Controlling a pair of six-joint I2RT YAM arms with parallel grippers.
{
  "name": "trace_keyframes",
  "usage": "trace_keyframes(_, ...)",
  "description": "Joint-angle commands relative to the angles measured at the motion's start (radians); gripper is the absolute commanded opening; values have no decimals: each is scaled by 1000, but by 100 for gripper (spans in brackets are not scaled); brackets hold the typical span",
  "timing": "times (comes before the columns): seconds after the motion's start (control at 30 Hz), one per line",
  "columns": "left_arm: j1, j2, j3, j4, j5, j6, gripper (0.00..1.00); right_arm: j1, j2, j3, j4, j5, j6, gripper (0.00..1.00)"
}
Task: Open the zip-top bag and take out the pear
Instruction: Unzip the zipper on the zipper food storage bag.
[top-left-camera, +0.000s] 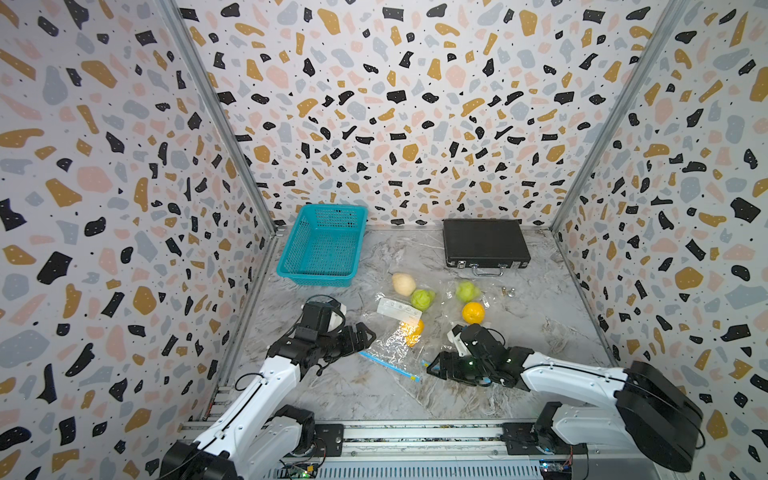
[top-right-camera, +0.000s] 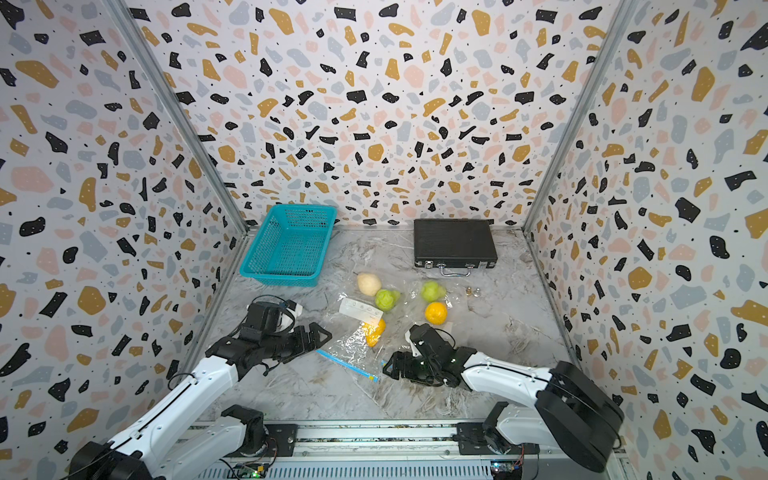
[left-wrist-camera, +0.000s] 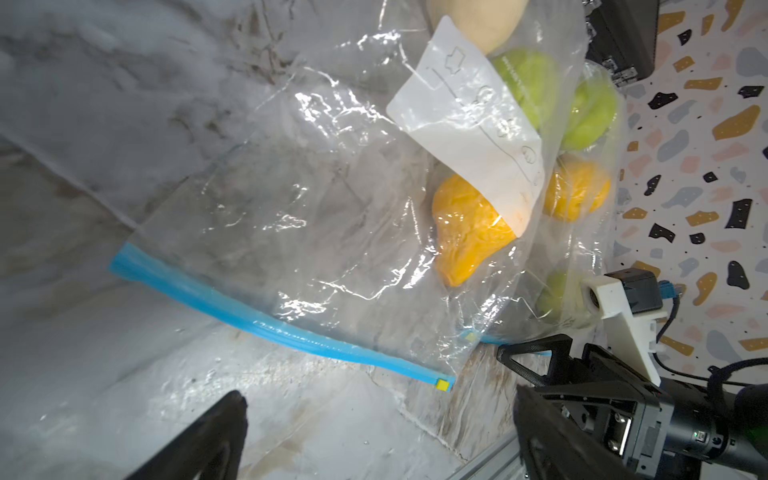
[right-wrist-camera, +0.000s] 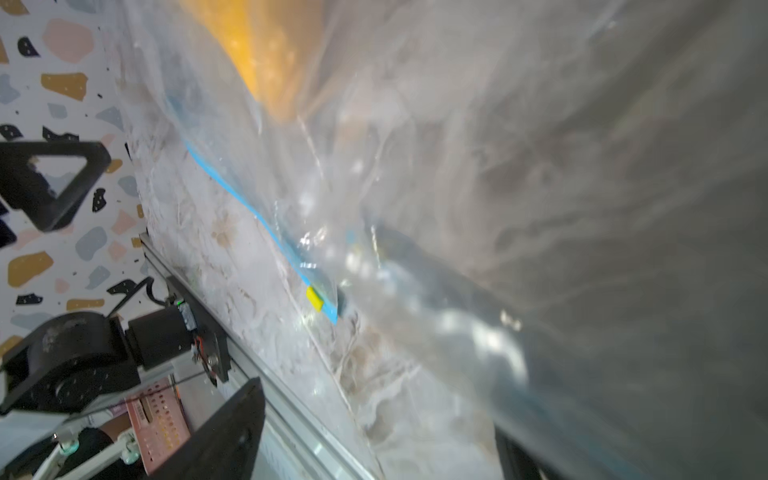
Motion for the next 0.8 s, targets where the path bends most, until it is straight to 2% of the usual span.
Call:
trace_keyframes(0.0, -4, 27, -8, 64, -22, -14, 99, 14, 126, 25, 196, 63, 74, 84)
trace_keyframes(0.13, -4, 24, -10, 88, -33, -25, 99, 22, 298, 74, 333, 39, 114, 78)
trace_keyframes(0.23, -5, 17, 5, 63, -43, -15, 99, 22, 335, 112, 304, 76, 107, 72)
trace_keyframes(0.27, -4, 8, 9, 60, -46, -16, 100, 23, 333, 123, 279, 90, 93, 68)
trace_keyframes(0.33, -5, -23, 22, 51, -58, -10, 100, 20, 320, 159, 218, 96, 60, 53)
trace_keyframes(0.4, -4, -65, 55, 21, -88, 16, 100, 11, 279, 187, 173, 76, 38, 31)
trace_keyframes(0.47, -4, -103, 106, -12, -106, 65, 100, 7, 217, 226, 93, 66, 7, 13)
trace_keyframes(0.53, -4, -142, 150, -7, -110, 104, 100, -4, 154, 301, -47, 69, -62, 0)
trace_keyframes(0.63, -5, -193, 216, 41, -97, 196, 99, -70, 93, 375, -153, -17, -77, 0)
trace_keyframes(0.77, -12, -253, 254, 165, -108, 405, 99, -185, 76, 462, -206, -194, -45, 0)
